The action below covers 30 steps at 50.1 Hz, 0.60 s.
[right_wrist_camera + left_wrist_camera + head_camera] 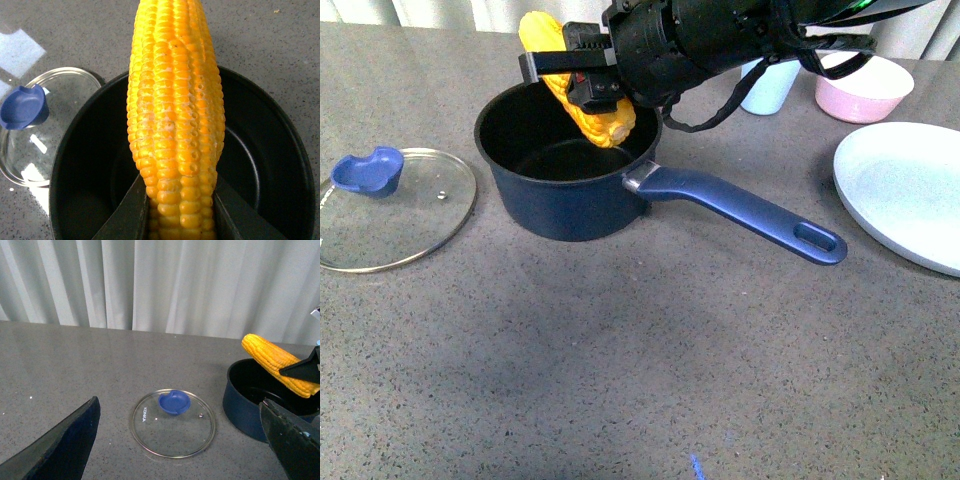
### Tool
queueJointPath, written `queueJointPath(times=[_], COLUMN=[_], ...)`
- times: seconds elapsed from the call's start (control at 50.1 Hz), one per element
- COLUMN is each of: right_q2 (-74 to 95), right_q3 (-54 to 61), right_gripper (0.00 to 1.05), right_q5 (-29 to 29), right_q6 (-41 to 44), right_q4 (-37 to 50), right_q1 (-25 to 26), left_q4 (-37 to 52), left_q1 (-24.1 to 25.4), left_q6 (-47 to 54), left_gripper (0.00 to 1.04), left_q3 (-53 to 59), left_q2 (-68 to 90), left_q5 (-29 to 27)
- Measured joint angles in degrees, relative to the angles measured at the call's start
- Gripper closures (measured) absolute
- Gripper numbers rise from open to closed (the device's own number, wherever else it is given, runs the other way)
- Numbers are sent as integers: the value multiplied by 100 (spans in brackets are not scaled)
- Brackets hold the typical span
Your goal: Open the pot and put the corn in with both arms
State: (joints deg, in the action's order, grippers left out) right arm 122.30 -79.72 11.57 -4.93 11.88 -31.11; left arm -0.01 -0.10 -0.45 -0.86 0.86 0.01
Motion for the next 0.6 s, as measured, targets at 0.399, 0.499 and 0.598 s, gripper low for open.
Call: queueJointPath(times=[0.399,0.499,0.598], right_q2=[160,26,-212], right_q3=[28,280,551], right_gripper=[42,25,11], right_q5=[-26,-55,-111], right_q6=[-39,-94,-142], right_q4=[74,188,308], right_q1=[-28,48,151], left_q4=[0,0,0], left_q1=[0,0,0], left_q6=[0,0,0], left_gripper=[9,9,9], left_q3=[0,0,0], left_q2=[0,-2,0], left_q5=[0,0,0])
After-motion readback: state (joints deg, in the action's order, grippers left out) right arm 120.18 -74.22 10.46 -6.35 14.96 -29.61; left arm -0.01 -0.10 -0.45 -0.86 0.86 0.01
